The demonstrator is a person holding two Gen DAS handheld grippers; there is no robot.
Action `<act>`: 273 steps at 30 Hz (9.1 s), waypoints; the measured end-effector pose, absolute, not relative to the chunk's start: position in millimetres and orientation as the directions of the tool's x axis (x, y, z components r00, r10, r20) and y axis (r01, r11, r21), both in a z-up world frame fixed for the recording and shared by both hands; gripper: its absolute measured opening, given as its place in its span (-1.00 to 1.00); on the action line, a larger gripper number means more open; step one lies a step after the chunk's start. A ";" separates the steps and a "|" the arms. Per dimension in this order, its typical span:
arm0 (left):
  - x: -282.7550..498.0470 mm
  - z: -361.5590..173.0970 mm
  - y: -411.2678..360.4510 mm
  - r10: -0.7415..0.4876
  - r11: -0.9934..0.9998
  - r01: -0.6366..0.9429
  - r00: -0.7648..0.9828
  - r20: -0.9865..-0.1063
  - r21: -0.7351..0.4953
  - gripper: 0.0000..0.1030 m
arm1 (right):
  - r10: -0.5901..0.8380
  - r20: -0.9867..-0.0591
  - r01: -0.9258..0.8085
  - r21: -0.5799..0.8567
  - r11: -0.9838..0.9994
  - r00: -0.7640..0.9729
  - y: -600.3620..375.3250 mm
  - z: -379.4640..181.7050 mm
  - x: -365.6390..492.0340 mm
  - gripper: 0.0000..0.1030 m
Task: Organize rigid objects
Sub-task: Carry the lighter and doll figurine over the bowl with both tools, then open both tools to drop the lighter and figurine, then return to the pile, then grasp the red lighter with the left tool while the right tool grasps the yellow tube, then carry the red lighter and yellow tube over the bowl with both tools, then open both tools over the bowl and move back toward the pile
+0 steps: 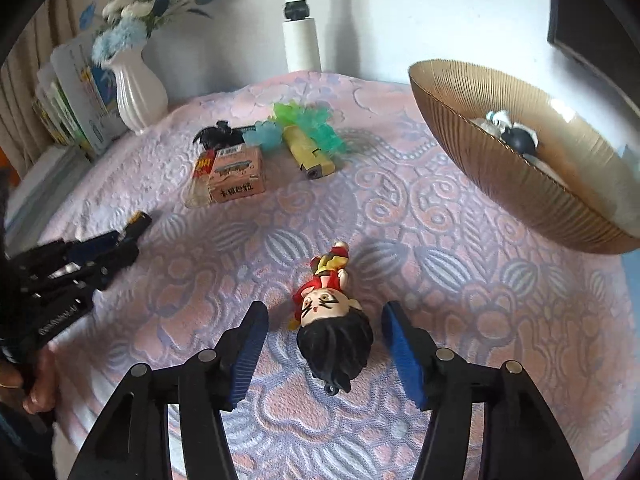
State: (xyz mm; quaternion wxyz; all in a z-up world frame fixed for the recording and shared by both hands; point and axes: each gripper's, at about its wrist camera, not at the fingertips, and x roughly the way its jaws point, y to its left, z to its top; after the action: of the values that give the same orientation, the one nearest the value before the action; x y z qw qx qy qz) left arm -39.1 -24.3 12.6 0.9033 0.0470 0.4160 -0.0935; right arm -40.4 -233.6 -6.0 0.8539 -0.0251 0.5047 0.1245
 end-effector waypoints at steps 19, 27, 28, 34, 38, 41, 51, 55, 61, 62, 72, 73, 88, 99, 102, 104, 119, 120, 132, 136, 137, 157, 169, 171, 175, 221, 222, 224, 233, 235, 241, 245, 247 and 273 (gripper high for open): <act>-27.0 145.1 -100.5 -0.380 0.908 0.415 0.761 -0.525 -0.056 -0.62 | 0.135 -0.627 -0.099 0.092 0.991 0.767 -337.0 148.9 -49.6 -0.40; 25.3 154.1 -181.9 -0.496 0.846 0.517 0.672 -0.550 -0.131 -0.62 | 0.003 -0.618 0.084 0.112 0.990 0.786 -423.7 160.4 -12.6 -0.40; 31.5 149.3 -193.3 -0.500 0.841 0.523 0.658 -0.564 -0.135 -0.62 | -0.002 -0.628 0.094 0.113 0.989 0.778 -428.7 155.8 -7.7 -0.40; 48.0 118.9 -239.6 -0.500 0.818 0.564 0.596 -0.628 -0.116 -0.62 | 0.024 -0.681 0.109 0.152 0.982 0.732 -448.2 119.9 9.4 -0.40; 53.3 103.0 -252.8 -0.493 0.813 0.570 0.569 -0.658 -0.117 -0.62 | 0.038 -0.696 0.098 0.154 0.983 0.717 -448.6 103.3 13.7 -0.40; 57.4 94.3 -256.9 -0.489 0.812 0.571 0.550 -0.677 -0.123 -0.62 | 0.037 -0.708 0.100 0.151 0.983 0.706 -448.1 93.7 17.1 -0.40; 53.9 107.0 -229.0 -0.483 0.840 0.523 0.603 -0.635 -0.142 0.34 | -0.017 -0.705 0.185 0.162 0.969 0.709 -464.9 88.8 10.4 0.13; 38.2 127.0 -192.9 -0.466 0.863 0.484 0.657 -0.593 -0.143 0.34 | 0.003 -0.683 0.179 0.196 0.964 0.730 -463.6 103.2 -1.6 0.13; 8.4 145.1 -127.0 -0.438 0.895 0.401 0.715 -0.545 -0.193 0.44 | 0.130 -0.658 0.069 0.267 0.961 0.741 -423.9 119.9 -12.6 0.19; 3.5 146.6 -116.7 -0.438 0.897 0.394 0.720 -0.539 -0.202 0.44 | 0.151 -0.654 0.042 0.270 0.962 0.741 -414.2 122.2 -14.0 0.19; -29.7 125.6 -18.0 -0.338 0.938 0.227 0.765 -0.548 -0.262 0.44 | 0.260 -0.669 -0.181 0.187 0.966 0.697 -302.8 119.0 -29.3 0.45; -30.1 120.7 -10.4 -0.332 0.939 0.210 0.763 -0.555 -0.274 0.44 | 0.266 -0.677 -0.196 0.180 0.964 0.687 -293.4 115.0 -30.3 0.45; -28.1 18.8 11.0 -0.223 0.971 0.091 0.691 -0.688 -0.223 0.44 | 0.297 -0.813 -0.230 0.206 0.951 0.501 -242.0 -1.0 -16.5 0.46; -21.5 12.8 12.6 -0.186 0.977 0.044 0.664 -0.724 -0.210 0.44 | 0.284 -0.831 -0.189 0.219 0.957 0.478 -250.3 -14.1 -9.9 0.47; -22.9 7.2 7.3 -0.124 0.988 0.010 0.623 -0.772 -0.151 0.44 | 0.299 -0.841 -0.201 0.231 0.952 0.450 -251.2 -17.6 -9.1 0.61; -27.1 8.1 3.9 -0.110 0.992 0.016 0.617 -0.779 -0.128 0.44 | 0.293 -0.861 -0.234 0.210 0.949 0.416 -245.6 -18.7 -8.9 0.69; 32.7 27.9 -44.4 -0.132 0.991 0.100 0.614 -0.778 -0.090 0.39 | 0.222 -0.850 -0.206 0.137 0.969 0.478 -218.4 -4.1 48.3 0.08; 36.6 24.3 -45.6 -0.116 0.993 0.085 0.614 -0.780 -0.081 0.39 | 0.223 -0.848 -0.202 0.140 0.969 0.480 -218.3 -7.3 53.0 0.06; 60.2 5.8 -59.1 -0.064 0.997 0.069 0.602 -0.796 -0.029 0.28 | 0.160 -0.858 -0.249 0.039 0.968 0.489 -192.8 -21.0 80.4 -0.20; 48.6 10.9 -53.9 -0.093 0.995 0.095 0.608 -0.788 -0.044 -0.62 | 0.206 -0.851 -0.264 0.082 0.961 0.483 -197.5 -19.9 72.8 -0.47; 44.6 11.8 -51.1 -0.109 0.993 0.106 0.605 -0.788 -0.056 -0.62 | 0.222 -0.851 -0.265 0.101 0.959 0.476 -199.6 -19.2 70.7 -0.50; -40.8 7.3 -20.0 -0.208 0.971 0.222 0.600 -0.773 -0.089 -0.61 | 0.410 -0.831 -0.290 0.315 0.904 0.375 -235.5 3.1 -45.3 -0.17; -41.9 7.1 -17.2 -0.235 0.967 0.223 0.596 -0.768 -0.123 -0.52 | 0.293 -0.820 -0.107 0.277 0.955 0.492 -262.3 7.7 -48.3 -0.16; -42.0 7.4 -18.4 -0.247 0.964 0.230 0.592 -0.768 -0.133 -0.37 | 0.368 -0.829 -0.178 0.323 0.930 0.421 -250.8 0.2 -52.5 -0.16; -42.2 6.2 -27.9 -0.199 0.971 0.226 0.598 -0.777 -0.074 -0.33 | 0.308 -0.855 -0.257 0.214 0.943 0.418 -218.8 -4.3 -49.6 -0.16; -2.3 144.1 -134.3 -0.382 0.896 0.443 0.732 -0.564 -0.033 -0.61 | 0.269 -0.751 -0.231 0.158 0.960 0.603 -310.9 93.0 -30.3 -0.77; 3.5 149.1 -148.0 -0.398 0.886 0.463 0.730 -0.556 -0.026 -0.61 | 0.248 -0.748 -0.200 0.156 0.967 0.616 -324.4 97.8 -22.2 -0.77; 12.7 154.2 -170.0 -0.420 0.871 0.491 0.724 -0.548 -0.019 -0.61 | 0.220 -0.743 -0.128 0.180 0.975 0.632 -360.7 105.0 -8.0 -0.77; 53.7 149.2 -221.9 -0.486 0.837 0.540 0.661 -0.571 -0.087 -0.61 | 0.208 -0.736 -0.007 0.267 0.964 0.644 -439.1 104.9 19.6 -0.77; 57.9 147.6 -229.3 -0.489 0.834 0.545 0.655 -0.576 -0.088 -0.61 | 0.186 -0.729 -0.004 0.244 0.970 0.659 -443.5 112.7 24.4 -0.77; 66.1 140.2 -245.2 -0.512 0.814 0.574 0.635 -0.578 -0.091 -0.61 | 0.114 -0.700 0.027 0.187 0.982 0.705 -453.8 136.6 42.4 -0.77; 78.7 120.3 -252.6 -0.507 0.814 0.571 0.605 -0.614 -0.110 -0.61 | 0.035 -0.711 0.088 0.135 0.987 0.702 -461.8 124.2 62.5 -0.77; 83.0 109.0 -255.1 -0.507 0.810 0.573 0.583 -0.635 -0.120 -0.61 | 0.000 -0.728 0.121 0.114 0.986 0.685 -466.0 111.1 70.3 -0.77; 2.7 119.1 -49.0 -0.335 0.942 0.258 0.739 -0.585 -0.213 0.83 | 0.224 -0.670 -0.113 0.205 0.972 0.708 -360.1 145.7 -7.4 0.15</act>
State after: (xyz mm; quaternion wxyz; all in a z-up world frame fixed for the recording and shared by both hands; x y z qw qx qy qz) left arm 2.7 -49.0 119.1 0.9306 -0.0590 0.3244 -0.1593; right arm -7.4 -360.1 145.7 0.9211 0.0744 0.3710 0.0915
